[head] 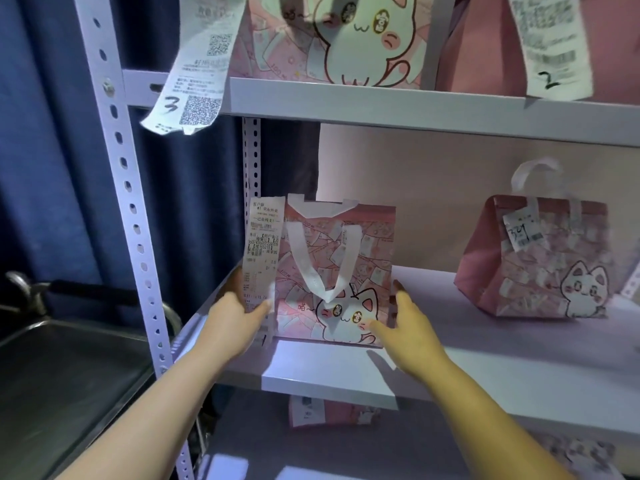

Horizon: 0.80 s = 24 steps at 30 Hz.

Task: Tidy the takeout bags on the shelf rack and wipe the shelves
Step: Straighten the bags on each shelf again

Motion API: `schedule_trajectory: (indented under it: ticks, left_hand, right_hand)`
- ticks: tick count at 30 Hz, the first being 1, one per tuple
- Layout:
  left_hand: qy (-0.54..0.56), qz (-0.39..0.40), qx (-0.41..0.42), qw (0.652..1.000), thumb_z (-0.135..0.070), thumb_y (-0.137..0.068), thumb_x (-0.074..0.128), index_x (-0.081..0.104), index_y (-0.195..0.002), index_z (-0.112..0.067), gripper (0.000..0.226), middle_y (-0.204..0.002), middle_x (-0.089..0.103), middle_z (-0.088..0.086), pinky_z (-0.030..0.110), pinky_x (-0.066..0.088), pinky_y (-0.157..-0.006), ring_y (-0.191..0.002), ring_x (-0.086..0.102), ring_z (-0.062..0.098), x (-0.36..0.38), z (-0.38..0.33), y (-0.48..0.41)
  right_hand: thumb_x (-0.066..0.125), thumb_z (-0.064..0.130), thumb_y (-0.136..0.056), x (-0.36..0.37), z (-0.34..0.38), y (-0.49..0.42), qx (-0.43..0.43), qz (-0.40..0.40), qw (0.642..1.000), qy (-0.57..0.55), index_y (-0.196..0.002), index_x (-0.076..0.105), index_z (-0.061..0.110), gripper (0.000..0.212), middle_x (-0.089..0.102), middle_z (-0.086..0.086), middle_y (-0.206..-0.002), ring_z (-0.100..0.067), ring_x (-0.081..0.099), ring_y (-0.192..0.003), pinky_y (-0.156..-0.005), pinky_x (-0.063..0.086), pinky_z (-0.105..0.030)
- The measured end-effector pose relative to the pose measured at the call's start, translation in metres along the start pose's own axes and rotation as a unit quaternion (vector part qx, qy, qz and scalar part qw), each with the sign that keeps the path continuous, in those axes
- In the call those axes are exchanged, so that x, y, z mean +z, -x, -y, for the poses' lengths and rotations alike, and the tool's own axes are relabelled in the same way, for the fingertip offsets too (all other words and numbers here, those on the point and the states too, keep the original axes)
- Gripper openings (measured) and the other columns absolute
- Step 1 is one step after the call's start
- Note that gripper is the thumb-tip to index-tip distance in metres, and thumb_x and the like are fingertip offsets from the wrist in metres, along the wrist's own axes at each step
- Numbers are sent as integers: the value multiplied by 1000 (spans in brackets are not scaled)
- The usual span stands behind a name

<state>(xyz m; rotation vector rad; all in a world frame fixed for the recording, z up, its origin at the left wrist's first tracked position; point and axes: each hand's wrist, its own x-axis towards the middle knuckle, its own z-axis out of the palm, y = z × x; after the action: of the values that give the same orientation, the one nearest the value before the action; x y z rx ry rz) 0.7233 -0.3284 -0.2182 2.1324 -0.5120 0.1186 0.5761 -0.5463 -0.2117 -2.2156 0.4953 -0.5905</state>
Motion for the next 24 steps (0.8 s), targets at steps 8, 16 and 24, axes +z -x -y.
schedule_trajectory:
  ticks: [8,16,24]
  left_hand:
    - [-86,-199,73,974,-38,-83,61,37,-130,-15,58,-132,26,18,58,24,-102,-116,20,31,2,-61,18]
    - [-86,-182,229,952,-37,-83,59,57,-109,-9,38,-105,47,11,25,23,-87,-102,39,30,61,-135,22]
    - [-61,-80,246,964,-40,-79,50,62,-106,-13,40,-106,59,12,33,42,-80,-97,54,34,195,-205,24]
  right_hand:
    - [64,32,-86,-36,-16,-6,-29,-67,997,-17,-136,38,22,57,46,6,-137,-14,47,-120,-96,43,-33]
    - [67,21,-84,-104,-68,-24,-61,-84,990,-95,-107,56,31,27,61,11,-112,-6,58,-100,-70,44,-8]
    - [68,8,-81,-199,-157,-52,-56,-106,991,-59,-81,58,34,28,68,9,-89,-14,65,-84,-72,51,-25]
